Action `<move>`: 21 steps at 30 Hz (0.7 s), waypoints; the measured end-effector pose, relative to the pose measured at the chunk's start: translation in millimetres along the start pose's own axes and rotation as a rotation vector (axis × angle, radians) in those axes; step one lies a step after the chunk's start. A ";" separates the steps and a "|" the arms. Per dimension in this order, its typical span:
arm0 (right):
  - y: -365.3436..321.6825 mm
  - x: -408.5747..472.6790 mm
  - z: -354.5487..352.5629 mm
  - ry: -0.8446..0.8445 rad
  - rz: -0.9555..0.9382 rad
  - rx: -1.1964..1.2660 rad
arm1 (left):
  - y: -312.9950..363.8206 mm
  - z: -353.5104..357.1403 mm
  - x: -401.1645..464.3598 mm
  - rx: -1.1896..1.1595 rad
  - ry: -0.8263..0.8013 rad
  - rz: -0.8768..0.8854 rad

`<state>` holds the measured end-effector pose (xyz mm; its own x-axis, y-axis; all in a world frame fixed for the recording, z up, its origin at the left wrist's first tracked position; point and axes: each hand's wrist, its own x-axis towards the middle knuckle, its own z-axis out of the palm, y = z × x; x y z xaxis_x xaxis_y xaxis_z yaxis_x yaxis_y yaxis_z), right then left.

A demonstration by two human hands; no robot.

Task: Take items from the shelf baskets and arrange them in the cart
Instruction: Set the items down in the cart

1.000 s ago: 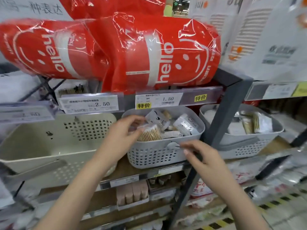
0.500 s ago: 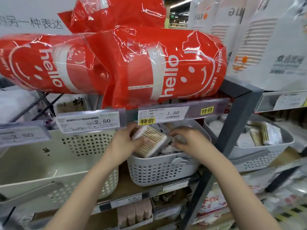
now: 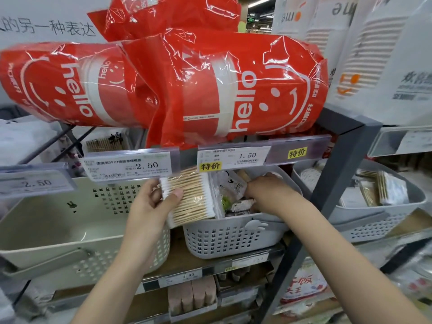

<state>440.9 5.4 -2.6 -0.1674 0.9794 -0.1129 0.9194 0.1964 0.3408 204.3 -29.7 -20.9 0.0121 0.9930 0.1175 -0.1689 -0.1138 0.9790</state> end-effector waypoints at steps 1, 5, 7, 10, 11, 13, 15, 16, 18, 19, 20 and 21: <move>1.6 -1.5 0.6 0.032 0.002 0.007 | 0.4 -2.1 -2.9 -0.012 0.016 -0.008; 10.2 -16.6 -1.1 0.184 -0.023 0.090 | 5.5 -11.3 -13.5 -0.022 0.036 0.007; 11.0 -30.0 -3.4 0.282 -0.037 0.210 | 7.5 -17.3 -19.8 -0.034 0.055 -0.001; 8.9 -54.7 -2.8 0.482 -0.055 0.446 | 7.2 -25.8 -32.1 -0.079 0.083 -0.027; 7.1 -63.4 -1.3 0.554 -0.067 0.515 | 5.8 -28.1 -37.0 -0.101 0.094 -0.042; 0.6 -80.8 4.6 0.717 -0.109 0.657 | 1.6 -32.5 -49.1 -0.145 0.107 -0.075; -13.9 -98.7 12.8 0.850 -0.128 0.846 | -3.8 -36.5 -63.9 -0.163 0.100 -0.109; -23.3 -107.5 16.3 0.885 -0.123 0.947 | -6.9 -38.8 -72.1 -0.166 0.097 -0.125; -44.5 -123.1 22.6 0.890 -0.108 1.139 | -13.5 -44.2 -91.0 -0.177 0.106 -0.156; -55.5 -130.2 25.3 0.860 -0.104 1.224 | -16.6 -47.0 -101.6 -0.184 0.117 -0.171; -66.5 -136.5 27.7 0.816 -0.100 1.301 | -19.7 -50.2 -113.0 -0.194 0.135 -0.187; -77.4 -142.4 30.8 0.765 -0.095 1.372 | -23.2 -54.0 -125.3 -0.206 0.161 -0.202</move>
<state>404.6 -150.8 -41.6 0.0165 0.8406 0.5414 0.4343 0.4818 -0.7611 153.4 -149.8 -67.3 -0.0876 0.9890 -0.1194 -0.3753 0.0783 0.9236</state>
